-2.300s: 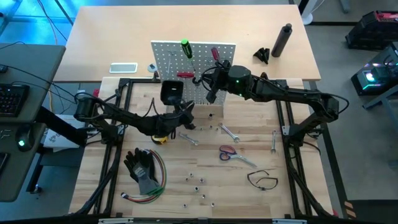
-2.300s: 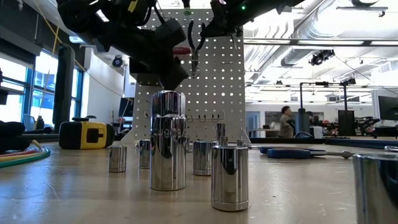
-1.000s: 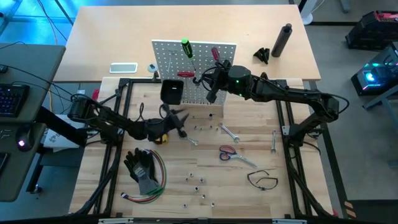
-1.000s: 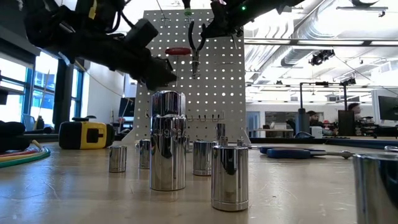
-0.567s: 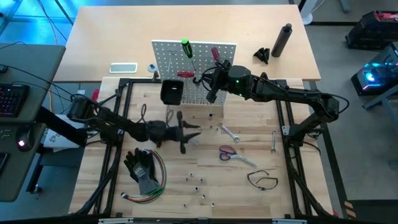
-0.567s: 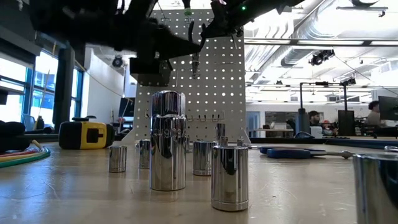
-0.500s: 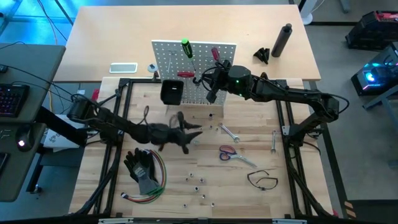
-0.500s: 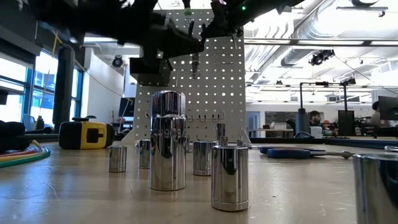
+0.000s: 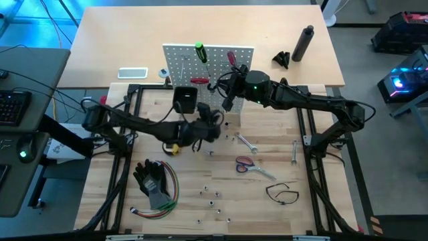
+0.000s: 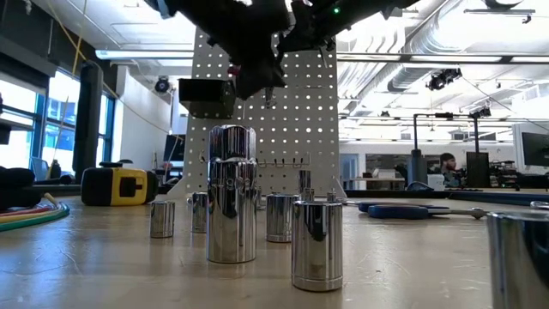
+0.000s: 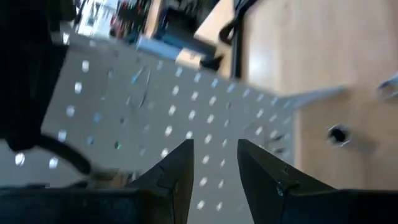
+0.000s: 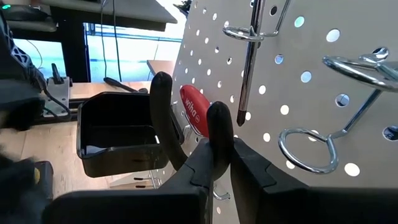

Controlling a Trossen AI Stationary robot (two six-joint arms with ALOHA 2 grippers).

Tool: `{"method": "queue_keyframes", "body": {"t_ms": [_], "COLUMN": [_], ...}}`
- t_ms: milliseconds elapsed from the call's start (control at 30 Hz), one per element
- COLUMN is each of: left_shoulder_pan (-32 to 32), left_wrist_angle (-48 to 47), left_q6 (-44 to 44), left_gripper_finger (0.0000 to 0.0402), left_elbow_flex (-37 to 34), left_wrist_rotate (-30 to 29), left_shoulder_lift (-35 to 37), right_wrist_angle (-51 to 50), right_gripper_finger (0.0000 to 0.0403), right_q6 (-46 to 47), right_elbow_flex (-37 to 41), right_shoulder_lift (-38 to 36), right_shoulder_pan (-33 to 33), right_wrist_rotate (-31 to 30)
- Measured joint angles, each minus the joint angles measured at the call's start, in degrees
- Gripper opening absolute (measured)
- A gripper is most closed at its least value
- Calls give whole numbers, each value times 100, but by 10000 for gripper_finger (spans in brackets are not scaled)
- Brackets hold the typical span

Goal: Hang tools onto peg board
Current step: Hang the black pliers on the white peg board

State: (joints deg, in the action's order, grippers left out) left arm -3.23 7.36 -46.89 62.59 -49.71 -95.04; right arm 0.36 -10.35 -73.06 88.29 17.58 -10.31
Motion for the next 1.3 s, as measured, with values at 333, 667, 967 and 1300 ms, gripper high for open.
{"method": "queue_keyframes", "body": {"t_ms": [333, 667, 967, 1300], "left_shoulder_pan": [503, 684, 841, 748], "left_wrist_angle": [-254, 314, 479, 680], "left_q6": [257, -102, -257, -509], "left_gripper_finger": [117, 59, 12, 1], "left_elbow_flex": [-52, -462, -570, -570], "left_wrist_rotate": [1, 192, 270, 200], "left_shoulder_lift": [-21, -18, -122, -266], "right_wrist_angle": [-36, -77, -121, -307], "right_gripper_finger": [21, 21, 21, 21], "right_q6": [-27, -39, -23, -105], "right_elbow_flex": [0, 0, 0, -3], "right_shoulder_lift": [0, 0, 0, -4], "right_shoulder_pan": [0, 0, 0, 0], "right_wrist_rotate": [4, 4, 12, 33]}}
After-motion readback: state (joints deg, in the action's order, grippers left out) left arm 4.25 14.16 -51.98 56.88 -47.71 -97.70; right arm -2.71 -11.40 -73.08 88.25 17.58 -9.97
